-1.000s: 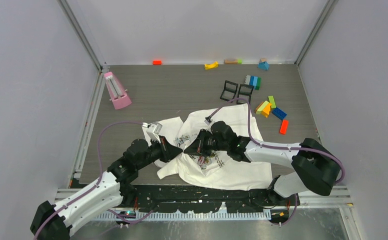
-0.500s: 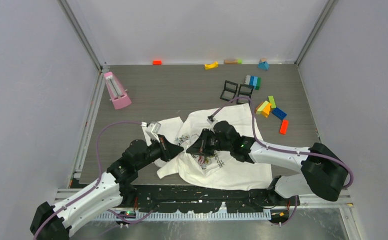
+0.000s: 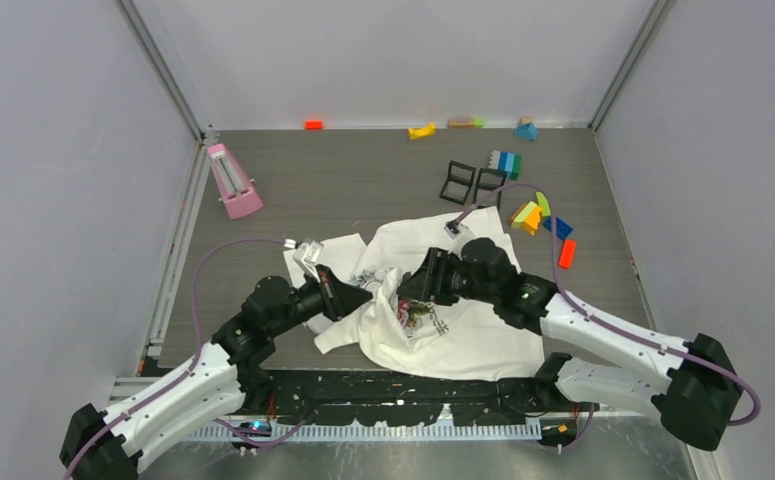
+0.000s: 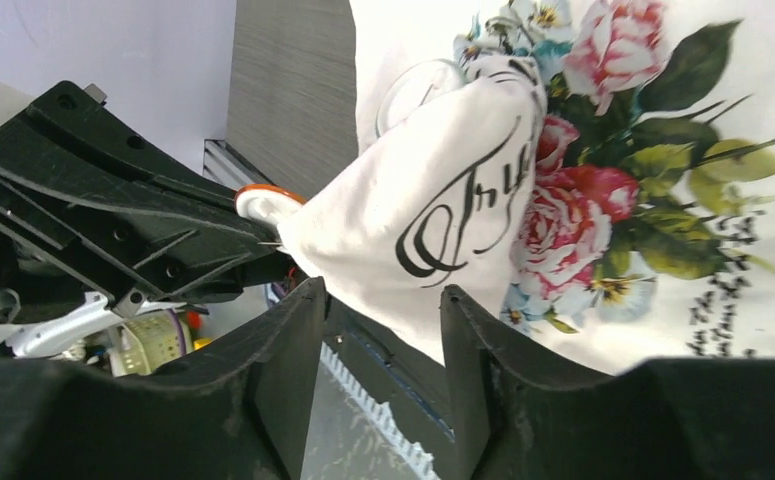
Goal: Pin the brooch onto the clothing
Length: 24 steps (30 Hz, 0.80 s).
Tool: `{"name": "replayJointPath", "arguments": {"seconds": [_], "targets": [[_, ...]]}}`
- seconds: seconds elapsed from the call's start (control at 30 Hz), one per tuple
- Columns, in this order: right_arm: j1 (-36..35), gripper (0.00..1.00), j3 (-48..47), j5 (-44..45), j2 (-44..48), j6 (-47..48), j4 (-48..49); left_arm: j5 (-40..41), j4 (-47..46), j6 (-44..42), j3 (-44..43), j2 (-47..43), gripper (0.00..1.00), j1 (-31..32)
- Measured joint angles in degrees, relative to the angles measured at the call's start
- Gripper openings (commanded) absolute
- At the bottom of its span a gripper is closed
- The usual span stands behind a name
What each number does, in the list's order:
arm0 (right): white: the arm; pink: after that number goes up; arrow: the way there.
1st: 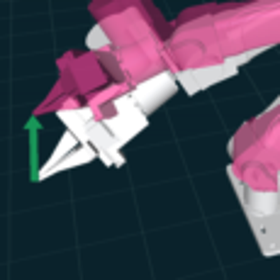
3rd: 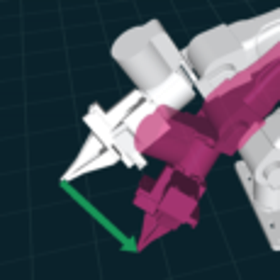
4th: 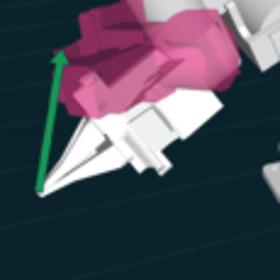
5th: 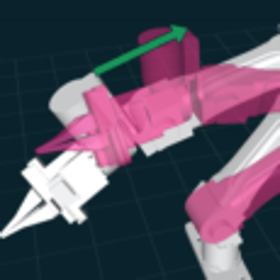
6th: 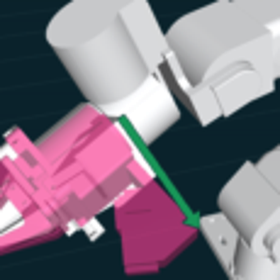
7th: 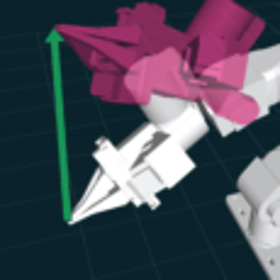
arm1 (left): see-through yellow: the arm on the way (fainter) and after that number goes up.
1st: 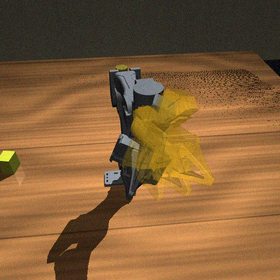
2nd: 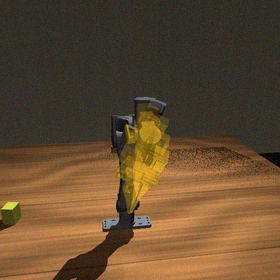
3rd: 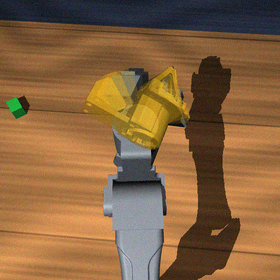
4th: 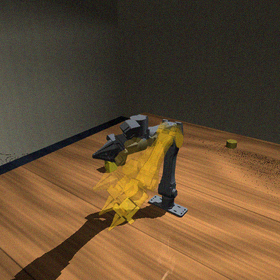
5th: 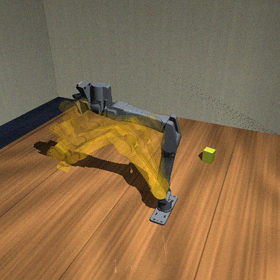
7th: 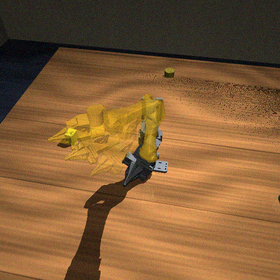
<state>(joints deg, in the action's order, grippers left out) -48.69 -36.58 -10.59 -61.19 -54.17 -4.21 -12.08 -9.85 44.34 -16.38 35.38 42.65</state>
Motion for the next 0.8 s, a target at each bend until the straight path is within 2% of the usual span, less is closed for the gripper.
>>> {"name": "replayJointPath", "arguments": {"seconds": [0.17,0.4,0.67,0.8], "targets": [[2.9,0.61,1.2,-1.1,7.1,6.9,-3.2,-4.0,0.2,-0.2,-1.0,0.3,0.00,-0.8],[3.5,0.65,2.0,-9.9,12.7,18.0,-1.2,-17.9,1.0,-1.1,-5.4,2.4,0.00,-5.9],[3.5,0.72,-2.7,-17.1,13.6,26.7,3.0,-36.2,1.9,-1.3,-13.9,6.7,0.00,-14.0],[3.5,0.73,-3.8,-20.8,12.8,28.2,7.6,-43.2,2.1,-1.3,-16.2,8.7,0.00,-15.7]]}}
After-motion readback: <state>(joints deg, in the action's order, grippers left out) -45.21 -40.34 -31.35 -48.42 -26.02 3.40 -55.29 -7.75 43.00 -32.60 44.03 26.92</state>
